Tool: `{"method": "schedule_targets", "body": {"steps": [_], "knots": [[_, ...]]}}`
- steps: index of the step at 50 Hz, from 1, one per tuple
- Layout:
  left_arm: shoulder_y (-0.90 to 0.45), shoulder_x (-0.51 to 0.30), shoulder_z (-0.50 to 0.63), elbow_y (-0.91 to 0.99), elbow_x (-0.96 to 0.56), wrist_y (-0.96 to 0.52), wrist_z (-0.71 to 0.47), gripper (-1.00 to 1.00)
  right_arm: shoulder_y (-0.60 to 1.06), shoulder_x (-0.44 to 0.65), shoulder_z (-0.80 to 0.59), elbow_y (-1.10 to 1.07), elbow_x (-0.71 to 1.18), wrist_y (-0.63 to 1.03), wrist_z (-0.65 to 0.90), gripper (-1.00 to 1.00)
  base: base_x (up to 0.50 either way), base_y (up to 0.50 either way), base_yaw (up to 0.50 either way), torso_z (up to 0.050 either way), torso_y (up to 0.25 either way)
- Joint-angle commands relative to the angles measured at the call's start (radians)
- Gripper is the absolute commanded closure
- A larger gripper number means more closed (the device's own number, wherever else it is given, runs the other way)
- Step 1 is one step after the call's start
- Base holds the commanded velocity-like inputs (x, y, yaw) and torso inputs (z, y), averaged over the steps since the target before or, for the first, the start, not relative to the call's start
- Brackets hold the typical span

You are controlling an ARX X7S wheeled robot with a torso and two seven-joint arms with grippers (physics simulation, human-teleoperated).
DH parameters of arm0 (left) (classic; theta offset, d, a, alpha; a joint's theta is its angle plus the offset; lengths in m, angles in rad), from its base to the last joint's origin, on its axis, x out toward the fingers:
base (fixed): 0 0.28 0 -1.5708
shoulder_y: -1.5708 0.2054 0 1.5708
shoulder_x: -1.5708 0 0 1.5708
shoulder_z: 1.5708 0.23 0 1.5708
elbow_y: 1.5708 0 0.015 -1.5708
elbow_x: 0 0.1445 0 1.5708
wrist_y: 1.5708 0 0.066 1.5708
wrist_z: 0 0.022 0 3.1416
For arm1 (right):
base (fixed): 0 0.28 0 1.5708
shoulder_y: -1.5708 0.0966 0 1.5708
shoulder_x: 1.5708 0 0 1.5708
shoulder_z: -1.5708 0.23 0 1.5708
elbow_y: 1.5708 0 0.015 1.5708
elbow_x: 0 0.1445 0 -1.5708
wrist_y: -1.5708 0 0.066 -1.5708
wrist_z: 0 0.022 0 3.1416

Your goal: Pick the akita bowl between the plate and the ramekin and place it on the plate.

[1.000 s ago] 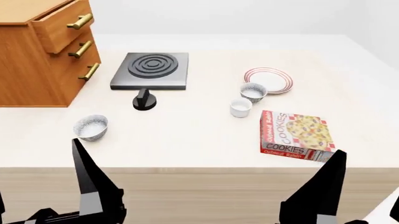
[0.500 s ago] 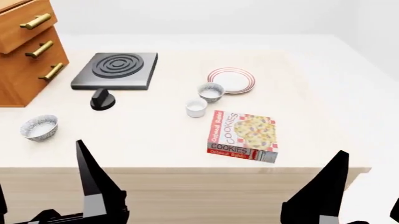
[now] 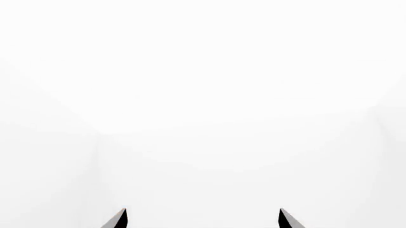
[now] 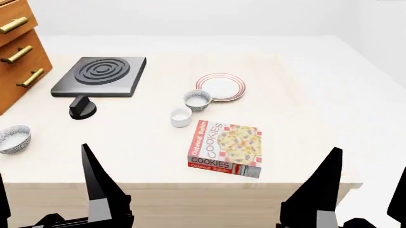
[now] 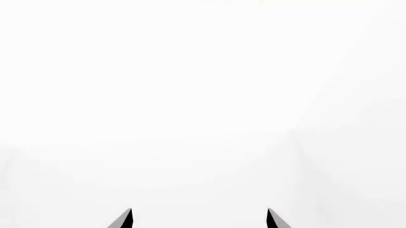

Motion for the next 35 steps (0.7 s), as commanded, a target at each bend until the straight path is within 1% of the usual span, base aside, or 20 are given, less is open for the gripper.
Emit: {"method": "schedule_targets", "body": {"steps": [1, 35], "knots": [[-0.001, 0.015, -0.028, 0.005, 0.001, 0.008, 0.019, -1.0, 0.003, -0.011, 0.006, -0.019, -0.045, 0.036, -0.024, -1.0, 0.5, 0.0, 0.0, 0.0, 0.0], [0.004, -0.009, -0.016, 0.005, 0.007, 0.004, -0.011, -1.0, -0.001, 0.003, -0.006, -0.016, -0.078, 0.037, 0.007, -1.0, 0.5, 0.0, 0.0, 0.0, 0.0]]}}
